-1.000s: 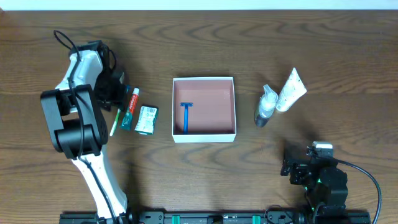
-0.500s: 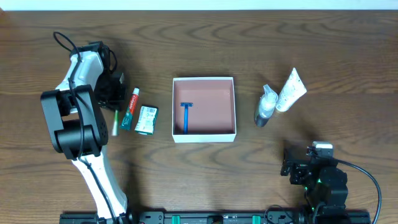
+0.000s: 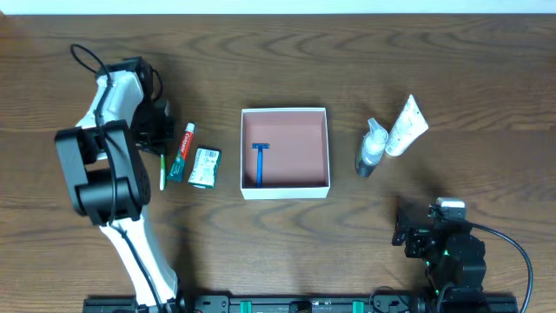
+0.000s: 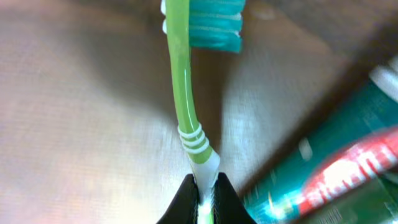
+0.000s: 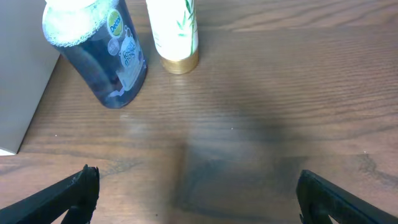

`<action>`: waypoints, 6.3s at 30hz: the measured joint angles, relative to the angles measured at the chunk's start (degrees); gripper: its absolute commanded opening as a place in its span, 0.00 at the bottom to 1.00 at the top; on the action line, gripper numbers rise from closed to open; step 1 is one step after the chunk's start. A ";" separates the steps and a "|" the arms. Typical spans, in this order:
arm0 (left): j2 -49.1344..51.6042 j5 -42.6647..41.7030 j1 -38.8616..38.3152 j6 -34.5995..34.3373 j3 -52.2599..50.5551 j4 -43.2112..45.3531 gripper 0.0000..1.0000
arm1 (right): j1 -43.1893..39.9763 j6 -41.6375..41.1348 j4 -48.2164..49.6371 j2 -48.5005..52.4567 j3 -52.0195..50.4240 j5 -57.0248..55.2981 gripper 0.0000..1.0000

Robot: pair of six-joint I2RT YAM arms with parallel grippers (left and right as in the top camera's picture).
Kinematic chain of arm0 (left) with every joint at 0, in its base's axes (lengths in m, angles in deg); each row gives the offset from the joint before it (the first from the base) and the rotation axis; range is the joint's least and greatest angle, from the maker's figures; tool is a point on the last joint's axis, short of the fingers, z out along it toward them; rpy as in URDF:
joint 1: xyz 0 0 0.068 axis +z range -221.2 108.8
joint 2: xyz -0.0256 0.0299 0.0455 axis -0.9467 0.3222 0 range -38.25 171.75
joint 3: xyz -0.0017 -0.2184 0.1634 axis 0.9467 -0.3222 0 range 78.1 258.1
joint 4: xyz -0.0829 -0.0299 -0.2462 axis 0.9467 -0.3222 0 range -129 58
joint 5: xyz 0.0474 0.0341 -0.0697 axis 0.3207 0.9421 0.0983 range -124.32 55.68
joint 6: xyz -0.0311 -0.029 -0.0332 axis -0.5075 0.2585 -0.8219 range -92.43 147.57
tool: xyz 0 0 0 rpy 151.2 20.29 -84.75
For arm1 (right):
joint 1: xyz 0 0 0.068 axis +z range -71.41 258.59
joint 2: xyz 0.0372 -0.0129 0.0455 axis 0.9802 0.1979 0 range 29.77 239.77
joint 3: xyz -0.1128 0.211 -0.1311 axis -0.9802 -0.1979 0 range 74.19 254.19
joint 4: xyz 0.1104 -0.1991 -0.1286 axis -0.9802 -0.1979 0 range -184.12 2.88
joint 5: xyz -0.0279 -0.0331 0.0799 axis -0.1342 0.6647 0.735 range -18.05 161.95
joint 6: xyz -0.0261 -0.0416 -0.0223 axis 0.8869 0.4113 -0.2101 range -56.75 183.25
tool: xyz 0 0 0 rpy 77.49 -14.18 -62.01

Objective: Pack container
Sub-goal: 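Return left gripper to the green toothbrush and grasp it, then carry the green toothbrush into the box beside the razor, release, then grasp the Colgate toothpaste tube by its cap with left gripper, then place the toothpaste tube into the box between razor and toothbrush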

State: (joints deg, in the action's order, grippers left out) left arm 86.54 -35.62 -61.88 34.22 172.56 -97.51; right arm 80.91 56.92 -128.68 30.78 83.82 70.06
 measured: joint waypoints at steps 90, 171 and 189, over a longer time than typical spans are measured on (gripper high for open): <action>-23.98 10.43 -11.67 -18.82 -8.02 5.84 0.57 | 0.00 0.00 0.00 0.00 0.00 0.00 0.99; -17.05 7.48 -41.86 -20.41 -15.54 17.07 0.16 | 0.00 0.00 0.00 0.00 0.00 0.00 0.99; -16.96 6.54 -41.86 -21.68 -11.87 15.04 0.38 | 0.00 0.00 0.00 0.00 0.00 -0.02 0.99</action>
State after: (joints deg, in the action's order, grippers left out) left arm 69.58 -29.08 -103.74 12.54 160.69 -82.48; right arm 80.91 56.92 -128.68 30.78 83.82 70.04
